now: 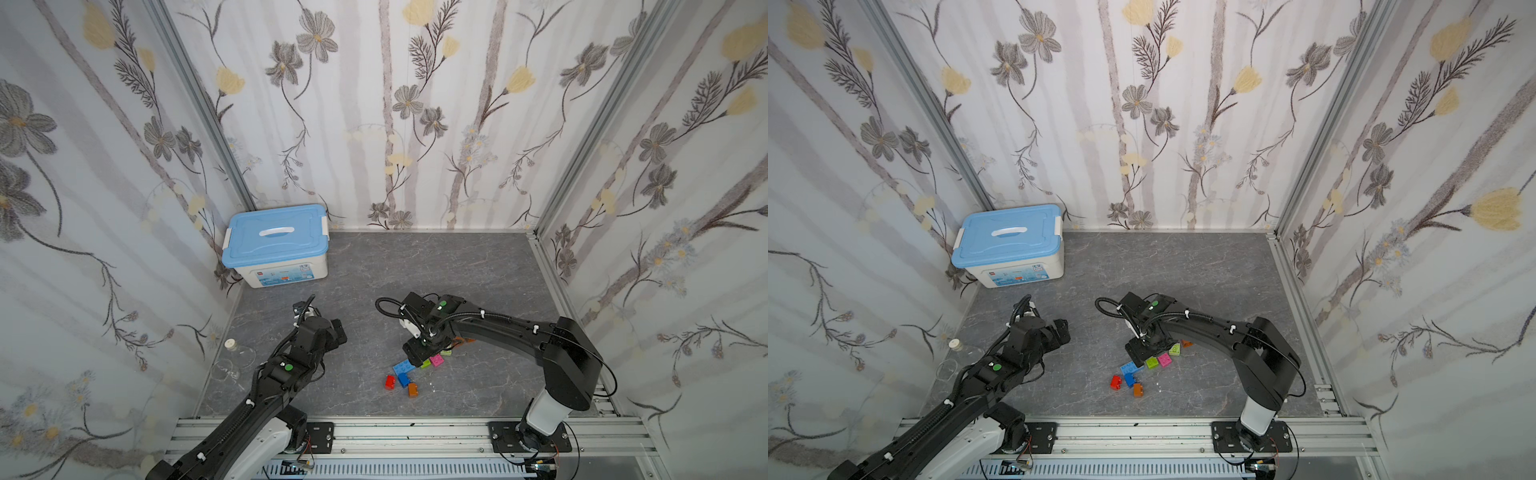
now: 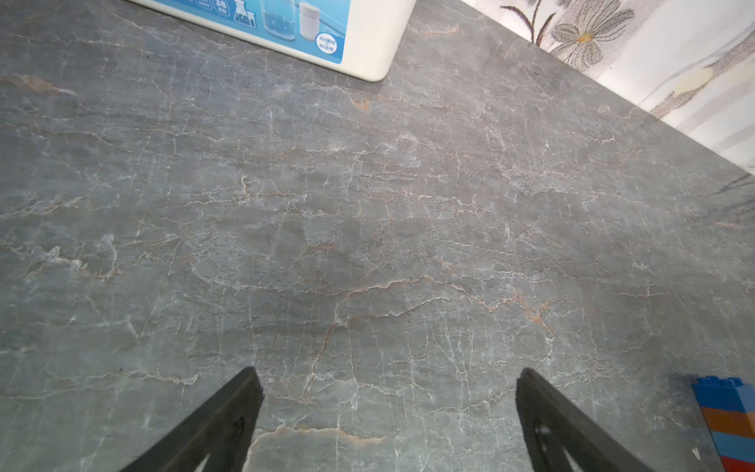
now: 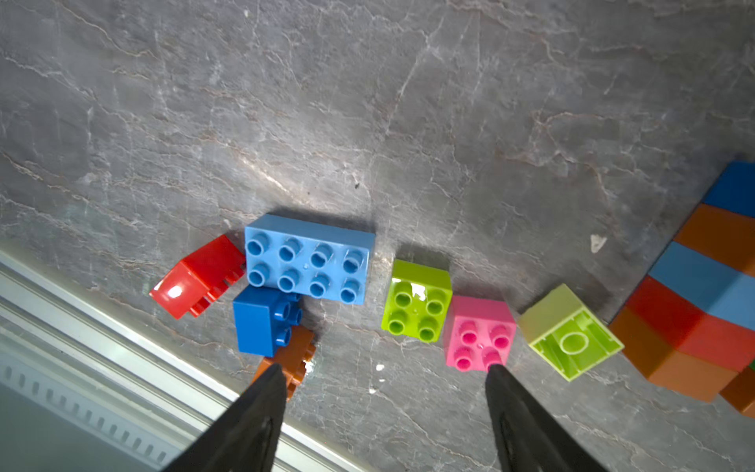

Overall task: Assemble the letter h with lego
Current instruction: Move the lego brick at the center of the board.

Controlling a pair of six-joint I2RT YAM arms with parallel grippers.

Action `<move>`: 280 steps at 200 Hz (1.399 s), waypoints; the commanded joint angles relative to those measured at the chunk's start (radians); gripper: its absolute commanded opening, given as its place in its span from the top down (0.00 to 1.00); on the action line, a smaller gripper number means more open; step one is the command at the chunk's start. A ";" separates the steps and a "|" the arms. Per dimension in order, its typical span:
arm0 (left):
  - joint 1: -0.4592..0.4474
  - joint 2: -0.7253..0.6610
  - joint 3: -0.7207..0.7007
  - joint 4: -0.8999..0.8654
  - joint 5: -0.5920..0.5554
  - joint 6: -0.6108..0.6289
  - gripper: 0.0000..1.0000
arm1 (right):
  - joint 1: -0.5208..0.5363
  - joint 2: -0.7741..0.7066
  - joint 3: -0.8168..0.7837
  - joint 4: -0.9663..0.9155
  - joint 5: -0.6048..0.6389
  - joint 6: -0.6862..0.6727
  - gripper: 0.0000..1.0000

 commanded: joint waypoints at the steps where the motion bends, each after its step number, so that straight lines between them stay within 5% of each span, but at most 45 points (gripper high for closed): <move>1: 0.002 0.001 -0.011 -0.065 -0.034 -0.047 0.00 | 0.038 0.026 0.012 0.014 0.000 0.080 0.18; 58: 0.004 -0.053 -0.026 -0.083 -0.066 -0.036 0.00 | 0.118 0.109 0.010 0.091 0.080 0.254 0.14; 138: 0.003 -0.185 -0.074 -0.091 -0.077 -0.037 0.00 | 0.145 0.180 0.055 0.091 0.092 0.287 0.22; 280: 0.004 -0.149 -0.068 -0.079 -0.066 -0.028 0.00 | 0.167 0.183 0.057 0.101 0.059 0.336 0.27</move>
